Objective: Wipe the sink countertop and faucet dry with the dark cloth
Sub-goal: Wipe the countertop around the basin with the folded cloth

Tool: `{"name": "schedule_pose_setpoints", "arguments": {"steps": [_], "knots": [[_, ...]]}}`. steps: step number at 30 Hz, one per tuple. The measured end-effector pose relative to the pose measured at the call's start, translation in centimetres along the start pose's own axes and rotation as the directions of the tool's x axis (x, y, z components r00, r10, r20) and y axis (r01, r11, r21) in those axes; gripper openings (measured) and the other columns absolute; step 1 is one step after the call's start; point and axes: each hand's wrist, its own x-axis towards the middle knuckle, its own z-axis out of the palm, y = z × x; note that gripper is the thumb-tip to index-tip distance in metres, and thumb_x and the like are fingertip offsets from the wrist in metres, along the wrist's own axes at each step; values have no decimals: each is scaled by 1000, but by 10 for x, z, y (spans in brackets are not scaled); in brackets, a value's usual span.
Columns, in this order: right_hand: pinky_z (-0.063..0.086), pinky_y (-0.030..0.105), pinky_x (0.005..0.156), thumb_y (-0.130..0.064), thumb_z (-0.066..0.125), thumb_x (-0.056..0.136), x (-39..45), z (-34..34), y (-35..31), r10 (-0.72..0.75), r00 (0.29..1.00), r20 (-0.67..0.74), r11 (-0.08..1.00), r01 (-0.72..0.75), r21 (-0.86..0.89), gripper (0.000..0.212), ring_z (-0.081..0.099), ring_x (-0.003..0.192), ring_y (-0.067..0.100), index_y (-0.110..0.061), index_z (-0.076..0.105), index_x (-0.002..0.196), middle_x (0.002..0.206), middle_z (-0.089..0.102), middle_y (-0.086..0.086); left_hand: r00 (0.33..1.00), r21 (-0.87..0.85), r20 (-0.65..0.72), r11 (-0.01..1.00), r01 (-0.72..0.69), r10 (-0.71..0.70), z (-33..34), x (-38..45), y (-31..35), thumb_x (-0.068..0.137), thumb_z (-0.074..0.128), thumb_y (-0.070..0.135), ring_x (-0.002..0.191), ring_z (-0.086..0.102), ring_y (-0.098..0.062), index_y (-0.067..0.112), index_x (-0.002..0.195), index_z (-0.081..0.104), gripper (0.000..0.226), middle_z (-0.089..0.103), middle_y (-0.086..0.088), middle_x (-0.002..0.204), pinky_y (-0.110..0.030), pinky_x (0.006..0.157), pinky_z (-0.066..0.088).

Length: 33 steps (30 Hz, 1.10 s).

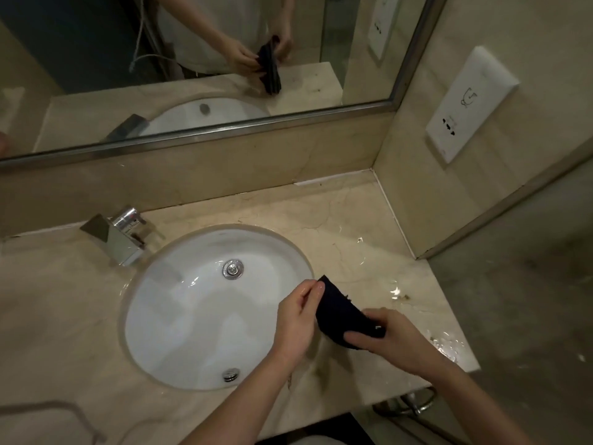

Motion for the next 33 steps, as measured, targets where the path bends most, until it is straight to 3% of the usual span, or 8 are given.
{"name": "schedule_pose_setpoints", "arguments": {"steps": [4,7,12,14,18,22,27,33], "knots": [[48,19,82,-21,68,91,-21,-13,14,-37,983,-178,986,65,154,10,64,99,7,-30,73,89,109,64,-12,995,244,77,967,-78,60,13,-7,4,105,47,40,59,52,-6,27,85,61,27,60,2,65,-35,56,41],[48,18,73,-16,62,95,-34,-19,18,-11,982,-188,961,62,270,18,64,82,9,-26,74,87,86,69,-4,985,158,168,987,-1,-26,33,-10,5,104,47,45,62,52,-8,22,81,59,35,57,3,65,-32,59,39],[45,9,76,-28,66,92,-48,-46,49,-103,934,-341,972,22,-233,10,64,94,-5,-37,71,95,95,71,-19,906,99,352,972,214,-236,61,-10,-13,86,75,44,87,72,-14,23,103,69,28,75,0,96,-33,78,58],[49,14,71,-23,68,92,-53,-64,55,-57,956,-287,979,-3,-204,13,67,87,1,-35,71,95,91,72,-16,880,140,402,967,215,-254,74,-12,-23,90,72,39,92,71,-12,27,110,68,24,74,-1,102,-27,80,57],[56,29,69,-33,65,95,-40,-104,68,97,988,-123,926,-135,-353,7,69,82,2,-38,69,98,87,72,-18,892,114,365,964,240,-265,103,-13,-38,100,56,36,82,71,-20,30,103,64,10,74,-9,94,-34,67,53],[47,31,66,-36,68,92,7,-122,95,38,942,-335,770,-241,-590,20,68,93,18,-35,66,112,100,71,-9,938,60,213,962,266,-273,126,-3,-54,101,55,20,91,70,-9,30,111,63,16,72,9,99,-28,73,59],[35,40,112,-29,61,96,21,-79,148,-309,905,-291,642,-27,-766,53,41,137,28,-13,49,145,150,44,9,976,280,60,942,184,-208,123,-5,-64,98,53,12,104,59,-2,28,126,58,32,62,14,112,-18,91,47],[15,51,122,-58,33,98,25,-63,185,-265,942,-207,561,-24,-828,67,19,152,26,-26,30,156,165,21,2,976,367,156,926,85,-151,89,-36,-68,99,57,14,95,63,0,34,102,70,24,69,22,101,-10,80,47]]}}
